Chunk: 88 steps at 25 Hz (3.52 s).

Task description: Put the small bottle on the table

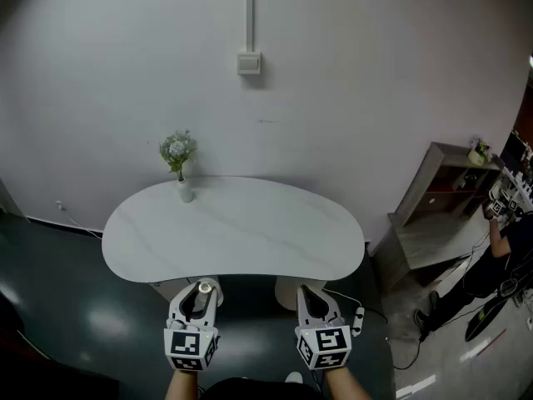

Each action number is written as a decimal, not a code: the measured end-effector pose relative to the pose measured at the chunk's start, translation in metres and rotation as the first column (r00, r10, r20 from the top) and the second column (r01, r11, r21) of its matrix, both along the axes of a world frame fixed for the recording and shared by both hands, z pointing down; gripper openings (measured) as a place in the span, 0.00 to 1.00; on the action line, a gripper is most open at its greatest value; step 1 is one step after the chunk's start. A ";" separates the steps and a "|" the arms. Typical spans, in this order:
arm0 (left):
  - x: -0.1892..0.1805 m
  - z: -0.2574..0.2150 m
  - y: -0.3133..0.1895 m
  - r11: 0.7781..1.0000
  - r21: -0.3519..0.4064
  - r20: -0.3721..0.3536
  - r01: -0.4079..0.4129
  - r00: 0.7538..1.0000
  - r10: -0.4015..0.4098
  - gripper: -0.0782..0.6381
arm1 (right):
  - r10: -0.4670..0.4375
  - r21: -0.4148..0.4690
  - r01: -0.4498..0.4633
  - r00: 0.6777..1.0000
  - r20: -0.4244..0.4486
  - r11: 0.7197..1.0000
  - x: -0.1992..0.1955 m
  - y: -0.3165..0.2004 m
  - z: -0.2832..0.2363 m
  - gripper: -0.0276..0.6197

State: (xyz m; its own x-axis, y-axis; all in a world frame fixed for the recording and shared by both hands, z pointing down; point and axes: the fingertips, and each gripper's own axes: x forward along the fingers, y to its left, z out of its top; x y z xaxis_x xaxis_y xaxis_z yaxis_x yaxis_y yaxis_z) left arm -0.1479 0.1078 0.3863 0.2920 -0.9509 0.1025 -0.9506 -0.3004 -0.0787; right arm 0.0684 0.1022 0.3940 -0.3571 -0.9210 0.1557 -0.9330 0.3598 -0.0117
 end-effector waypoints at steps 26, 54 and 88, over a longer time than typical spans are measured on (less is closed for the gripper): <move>-0.017 0.011 0.009 0.999 -0.010 0.010 -0.046 0.999 0.046 0.29 | 0.014 -0.053 -0.014 1.000 0.016 0.999 -0.020 0.016 0.019 0.15; -0.015 0.028 -0.122 0.996 -0.082 0.024 0.039 0.999 -0.037 0.29 | -0.066 -0.124 0.069 0.997 0.031 0.990 -0.016 -0.136 0.043 0.15; 0.014 0.043 -0.225 0.990 -0.112 0.035 0.086 0.996 -0.083 0.29 | -0.126 -0.176 0.136 0.990 0.066 0.975 0.007 -0.245 0.060 0.15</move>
